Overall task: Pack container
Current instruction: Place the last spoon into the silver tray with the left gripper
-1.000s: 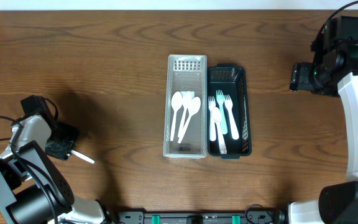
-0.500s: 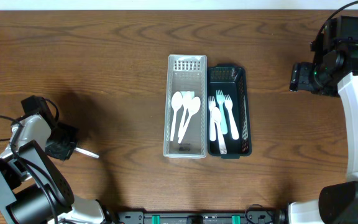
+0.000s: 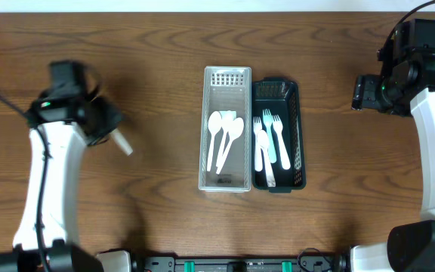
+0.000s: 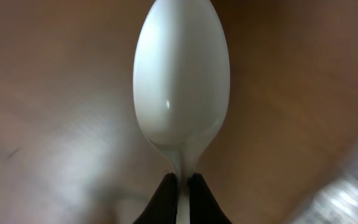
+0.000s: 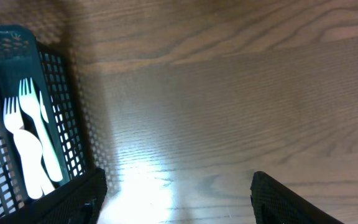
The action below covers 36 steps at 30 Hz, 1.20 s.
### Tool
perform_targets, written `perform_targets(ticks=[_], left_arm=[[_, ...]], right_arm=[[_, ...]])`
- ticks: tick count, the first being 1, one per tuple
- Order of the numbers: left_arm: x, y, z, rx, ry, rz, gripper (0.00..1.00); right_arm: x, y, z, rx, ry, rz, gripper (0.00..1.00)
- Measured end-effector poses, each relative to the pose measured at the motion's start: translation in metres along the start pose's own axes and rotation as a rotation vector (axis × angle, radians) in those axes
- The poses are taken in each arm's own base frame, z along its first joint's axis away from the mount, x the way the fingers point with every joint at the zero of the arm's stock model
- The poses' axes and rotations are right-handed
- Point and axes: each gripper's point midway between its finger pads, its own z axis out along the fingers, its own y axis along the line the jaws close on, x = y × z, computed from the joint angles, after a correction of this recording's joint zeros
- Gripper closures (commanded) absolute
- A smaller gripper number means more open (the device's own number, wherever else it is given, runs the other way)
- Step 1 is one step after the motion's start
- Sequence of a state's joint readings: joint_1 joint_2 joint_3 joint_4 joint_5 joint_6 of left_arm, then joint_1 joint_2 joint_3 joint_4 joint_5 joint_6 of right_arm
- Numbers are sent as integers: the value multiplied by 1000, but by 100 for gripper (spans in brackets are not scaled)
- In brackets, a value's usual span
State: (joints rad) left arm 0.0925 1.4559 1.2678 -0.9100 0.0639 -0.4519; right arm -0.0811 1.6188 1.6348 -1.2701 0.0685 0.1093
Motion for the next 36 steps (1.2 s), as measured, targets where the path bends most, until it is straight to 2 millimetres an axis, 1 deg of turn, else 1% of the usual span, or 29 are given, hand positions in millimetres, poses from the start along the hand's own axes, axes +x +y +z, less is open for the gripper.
perform_targets(ticks=[2,3,5,6,7,9,12,13,15,17,19,20,21,23,24,25,26,28,29,31,32,34,36], left_arm=[[4,-43,-20,77,-42,144,94],[9,-60,-27,109,-54,206,94],[24,-98,-37,180,-75,339,94],[33,-113,-40,207,-81,396,94],[41,-125,-41,230,-83,440,94],[64,-152,-43,277,-79,554,94],[95,-177,-38,313,-53,684,94],[107,-186,-32,319,-35,733,94],[127,-197,-21,319,-4,798,94],[145,-205,-5,310,32,855,94],[156,-208,11,291,67,882,84],[160,-208,18,280,81,892,83],[163,-208,27,266,97,894,74],[166,-204,41,239,126,901,50],[167,-203,46,229,136,901,35],[167,-202,49,225,140,905,30],[166,-202,50,224,139,906,22],[162,-203,49,231,127,914,17],[160,-203,48,232,122,914,13],[152,-201,45,230,102,916,3],[146,-201,41,225,80,911,2],[125,-200,30,213,12,881,2],[90,-202,10,211,-112,827,2]], right_arm=[[0,0,0,0,-2,0,22],[-1,0,0,0,-2,0,22],[-1,0,0,0,-3,0,22],[-1,0,0,0,-3,0,22],[-1,0,0,0,-4,0,22],[-1,0,0,0,-4,0,22],[-1,0,0,0,-4,0,22],[-1,0,0,0,-4,0,22],[-1,0,0,-1,-5,0,22],[-1,0,0,-1,-5,0,21],[-1,0,0,-1,-5,0,21],[-1,0,0,0,-5,0,21],[-1,0,0,0,-4,0,21],[0,0,0,0,-2,0,21],[0,0,0,0,-2,0,20],[0,0,0,0,-2,0,20],[0,0,0,0,-2,0,20],[-1,0,0,-1,-2,0,14],[-1,0,0,-1,-4,0,10],[-4,1,0,-3,-17,-3,9],[-8,1,0,-4,-32,-5,9],[-20,2,-1,-8,-80,-3,2],[-38,4,-3,-17,-156,1,1]])
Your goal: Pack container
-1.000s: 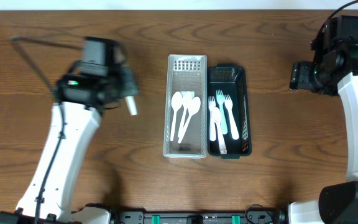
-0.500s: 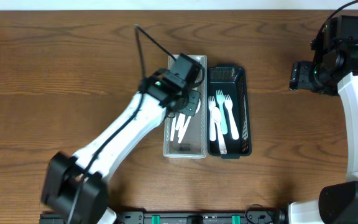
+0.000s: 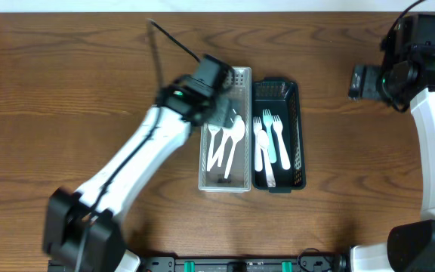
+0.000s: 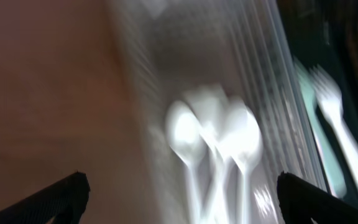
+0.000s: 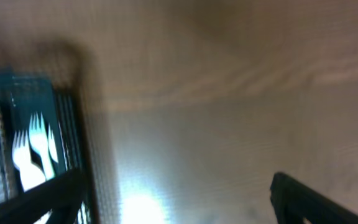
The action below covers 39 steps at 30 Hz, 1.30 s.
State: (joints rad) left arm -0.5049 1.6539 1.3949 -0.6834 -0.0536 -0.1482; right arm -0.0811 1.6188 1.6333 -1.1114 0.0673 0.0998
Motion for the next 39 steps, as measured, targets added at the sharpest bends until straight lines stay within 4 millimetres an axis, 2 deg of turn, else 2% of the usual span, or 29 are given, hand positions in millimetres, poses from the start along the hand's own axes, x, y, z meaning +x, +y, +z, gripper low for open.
perform_targets(ticks=[2,5,8,11,13,15,18,22,26,30,32,34,39], left_arm=[[-32,26,-22,-52,-137,-57,2],[-85,87,-66,-153,-379,-183,2],[-123,149,-99,-252,-574,-295,2],[-133,211,-114,-369,-662,-360,2],[-126,240,-113,-433,-644,-350,2],[-119,256,-111,-472,-616,-322,2],[-113,262,-110,-479,-593,-278,2],[-103,247,-112,-429,-587,-224,2],[-92,226,-137,-398,-677,-188,2],[-75,214,-171,-400,-821,-169,2],[-62,208,-186,-405,-896,-165,2],[-42,202,-193,-404,-922,-164,2],[18,189,-183,-381,-870,-197,2]], right_arm=[[-21,3,-1,-15,-86,4,1],[-67,13,-9,-67,-276,11,1],[-106,23,-23,-121,-440,10,1],[-133,29,-29,-155,-549,7,1],[-139,32,-22,-166,-561,1,1],[-137,34,-8,-170,-534,-3,1],[-124,35,12,-164,-457,-14,1],[-108,33,14,-153,-399,-48,1],[-99,31,-6,-150,-408,-68,1],[-78,25,-43,-141,-469,-77,2],[-60,21,-60,-138,-501,-77,1],[-38,18,-67,-135,-520,-74,1],[28,9,-62,-120,-540,-69,1]])
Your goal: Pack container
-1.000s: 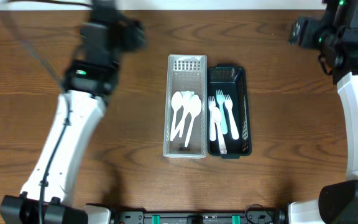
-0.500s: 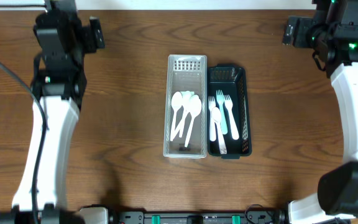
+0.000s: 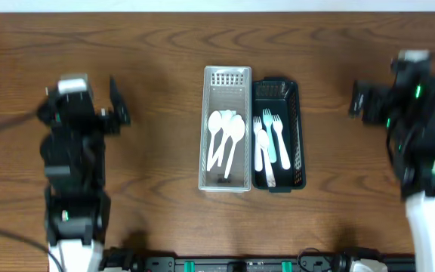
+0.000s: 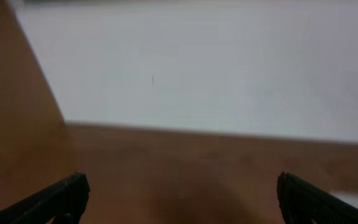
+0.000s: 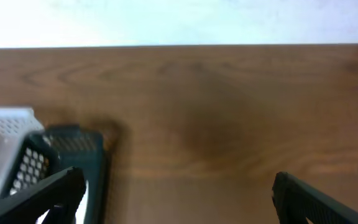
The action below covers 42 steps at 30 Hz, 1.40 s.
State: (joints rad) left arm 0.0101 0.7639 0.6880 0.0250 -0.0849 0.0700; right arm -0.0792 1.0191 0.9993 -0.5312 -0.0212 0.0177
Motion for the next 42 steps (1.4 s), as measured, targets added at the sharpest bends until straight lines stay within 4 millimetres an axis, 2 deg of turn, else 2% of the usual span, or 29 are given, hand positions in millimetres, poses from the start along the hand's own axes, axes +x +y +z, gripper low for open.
perform_targets(ticks=[2,3,6,9,13,17,27,32,37,42], left_arm=[[17,2,-13,0,9,-10,2],[24,3,-19,0,3,-15,2],[43,6,-36,-6,0,-22,2],[59,9,-46,-18,22,-19,2],[75,11,-50,-24,77,-13,2],[95,11,-52,-27,159,-2,1],[154,14,-67,-31,409,34,2],[179,15,-80,-32,524,52,2],[196,17,-91,-33,605,65,2],[206,18,-98,-34,654,73,2]], right_arm=[[28,0,-9,9,-7,-5,1],[48,1,-15,10,-7,-10,1],[86,3,-27,3,-12,-20,1],[109,4,-37,-2,-56,-25,1],[111,3,-50,-1,-130,-23,1],[112,3,-54,-1,-136,-23,1],[147,1,-51,4,3,-26,1],[160,-16,-52,105,55,-30,1],[179,-24,-57,149,125,-39,1],[165,-17,-72,113,7,-39,1]])
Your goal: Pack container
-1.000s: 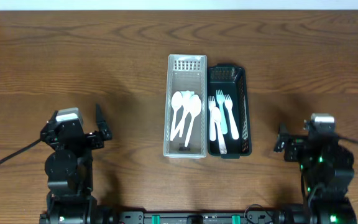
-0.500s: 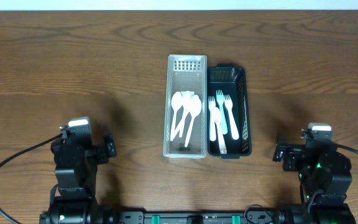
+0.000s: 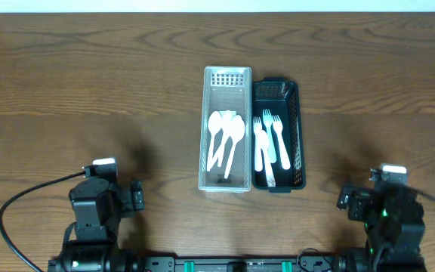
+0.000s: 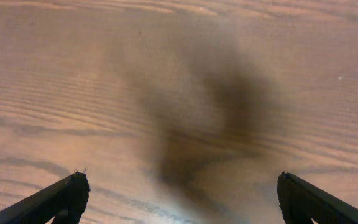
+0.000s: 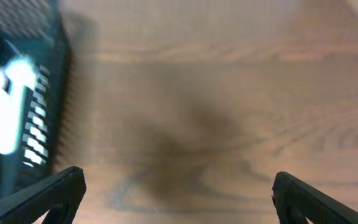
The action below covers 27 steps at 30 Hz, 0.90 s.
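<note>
The clear plastic tray [image 3: 226,181] in the middle of the table holds white spoons [image 3: 225,134]. Touching its right side, the dark green mesh basket [image 3: 299,132] holds white and pale teal forks [image 3: 266,143]. My left gripper [image 4: 179,199] is open over bare wood at the near left, nothing between its fingertips [image 4: 64,196]. My right gripper [image 5: 179,196] is open over bare wood at the near right. The basket [image 5: 48,93] shows blurred at the left of the right wrist view.
The brown wooden table [image 3: 89,91] carries only the two containers. My left arm [image 3: 97,211] and right arm [image 3: 384,211] are folded back at the near edge. A white wall runs along the far edge.
Both arms have drawn back from mid-table height at the left and right sides to the near edge. Their cameras now face down at bare wood. Both grippers stay open.
My left gripper was shut on a white spoon at the table's left. Then it was open over the clear tray with the spoons lying below it. Then it stood empty at the left, the right arm at the right. Now both arms rest at the near edge.
</note>
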### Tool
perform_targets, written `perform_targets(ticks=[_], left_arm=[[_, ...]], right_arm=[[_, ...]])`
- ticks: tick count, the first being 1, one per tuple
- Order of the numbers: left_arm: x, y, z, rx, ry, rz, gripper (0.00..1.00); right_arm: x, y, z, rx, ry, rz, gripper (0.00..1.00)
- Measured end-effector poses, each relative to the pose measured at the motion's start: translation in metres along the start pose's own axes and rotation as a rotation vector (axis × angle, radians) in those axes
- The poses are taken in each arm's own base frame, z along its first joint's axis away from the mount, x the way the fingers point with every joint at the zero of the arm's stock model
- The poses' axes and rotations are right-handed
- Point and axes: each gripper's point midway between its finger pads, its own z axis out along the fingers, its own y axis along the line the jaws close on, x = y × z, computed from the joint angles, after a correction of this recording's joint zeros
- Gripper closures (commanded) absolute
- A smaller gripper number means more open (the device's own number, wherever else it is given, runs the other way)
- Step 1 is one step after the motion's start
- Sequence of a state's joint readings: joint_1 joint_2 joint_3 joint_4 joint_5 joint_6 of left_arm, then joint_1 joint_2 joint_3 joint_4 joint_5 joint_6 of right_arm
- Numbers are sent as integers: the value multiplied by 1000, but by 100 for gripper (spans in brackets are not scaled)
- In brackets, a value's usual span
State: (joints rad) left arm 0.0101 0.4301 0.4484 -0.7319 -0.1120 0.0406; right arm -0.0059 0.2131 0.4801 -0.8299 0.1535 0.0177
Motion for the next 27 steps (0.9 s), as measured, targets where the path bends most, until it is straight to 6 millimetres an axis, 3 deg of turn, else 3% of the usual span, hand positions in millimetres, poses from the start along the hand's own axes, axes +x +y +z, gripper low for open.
perform_targets(ticks=[6,11,15,18,22,27], left_arm=[[3,0,0,0,11,2,2],[3,0,0,0,13,2,2],[3,0,0,0,14,2,2],[4,0,0,0,15,3,2],[4,0,0,0,16,3,2],[4,0,0,0,17,3,2]], right_arm=[[-21,6,-17,-46,-214,22,1],[-50,16,-3,-77,-393,-8,1],[-60,23,12,-84,-524,-30,1],[-54,26,26,-81,-564,-37,1],[-30,32,44,-99,-506,-64,1],[-27,38,46,-112,-500,-138,1]])
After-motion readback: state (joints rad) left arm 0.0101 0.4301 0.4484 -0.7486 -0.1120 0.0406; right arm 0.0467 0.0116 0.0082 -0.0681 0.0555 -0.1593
